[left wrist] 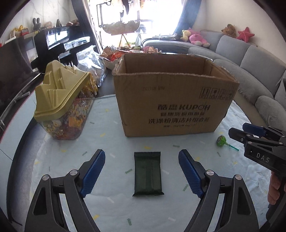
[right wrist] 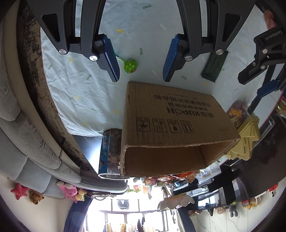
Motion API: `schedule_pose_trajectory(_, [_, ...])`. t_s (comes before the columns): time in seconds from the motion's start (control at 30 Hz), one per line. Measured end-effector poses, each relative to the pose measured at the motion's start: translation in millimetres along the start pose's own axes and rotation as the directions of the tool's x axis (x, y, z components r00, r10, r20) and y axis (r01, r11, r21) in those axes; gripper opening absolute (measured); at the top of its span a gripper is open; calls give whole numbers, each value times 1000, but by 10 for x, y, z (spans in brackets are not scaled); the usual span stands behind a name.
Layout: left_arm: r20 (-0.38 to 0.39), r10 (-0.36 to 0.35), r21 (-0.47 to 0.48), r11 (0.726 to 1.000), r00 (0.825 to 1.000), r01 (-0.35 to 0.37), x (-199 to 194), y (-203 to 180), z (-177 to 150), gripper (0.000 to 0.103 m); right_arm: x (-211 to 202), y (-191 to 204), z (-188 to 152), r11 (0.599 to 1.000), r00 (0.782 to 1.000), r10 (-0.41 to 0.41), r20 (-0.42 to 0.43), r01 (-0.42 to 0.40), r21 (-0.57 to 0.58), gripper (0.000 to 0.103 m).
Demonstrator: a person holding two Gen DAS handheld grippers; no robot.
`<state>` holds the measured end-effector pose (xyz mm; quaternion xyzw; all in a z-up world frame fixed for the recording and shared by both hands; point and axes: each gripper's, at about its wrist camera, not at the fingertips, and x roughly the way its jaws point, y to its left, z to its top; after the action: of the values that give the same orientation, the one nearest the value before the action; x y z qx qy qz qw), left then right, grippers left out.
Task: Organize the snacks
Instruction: 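Move both open tools back toward the dark green bar and green lollipop, then grasp the dark green bar with the left tool while the right tool grasps the green lollipop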
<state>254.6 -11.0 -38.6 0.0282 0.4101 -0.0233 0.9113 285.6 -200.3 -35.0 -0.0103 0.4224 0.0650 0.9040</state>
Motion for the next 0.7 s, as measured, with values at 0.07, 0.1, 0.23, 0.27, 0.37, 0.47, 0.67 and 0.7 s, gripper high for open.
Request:
schedule_pose_trajectory(0.07, [-30,-3,-1,1000,1000,3,94,3,-50,84,77,-13,-57,1000,1000,-9,-21,9,0,51])
schedule_pose_trajectory(0.1, [-41,-7,-1,1000,999,7,138,3,-76,84,122,-22,-81,1000,999,-15,-32,15,2,51])
schedule_pose_trajectory(0.23, [-81,-11,4,1000,997,11,303,4,-147,84,276,-65,-153,1000,997,-25,-75,26,15,51])
schedule_pose_trajectory(0.27, [-94,-10,3,1000,996,11,343,2,-160,84,307,-79,-168,999,996,-25,-84,27,18,51])
schedule_pose_trajectory(0.37, [-124,-19,-5,1000,992,18,457,10,-204,84,400,-89,-201,999,994,-37,-105,39,18,51])
schedule_pose_trajectory(0.47, [-143,-22,-14,1000,989,20,540,18,-226,84,478,-93,-214,999,992,-45,-119,48,15,51])
schedule_pose_trajectory(0.67, [-166,-36,-22,999,986,33,663,31,-235,80,594,-90,-229,998,989,-54,-137,56,10,51])
schedule_pose_trajectory(0.7, [-171,-41,-25,999,985,37,690,37,-245,78,605,-88,-229,998,989,-57,-137,59,6,51])
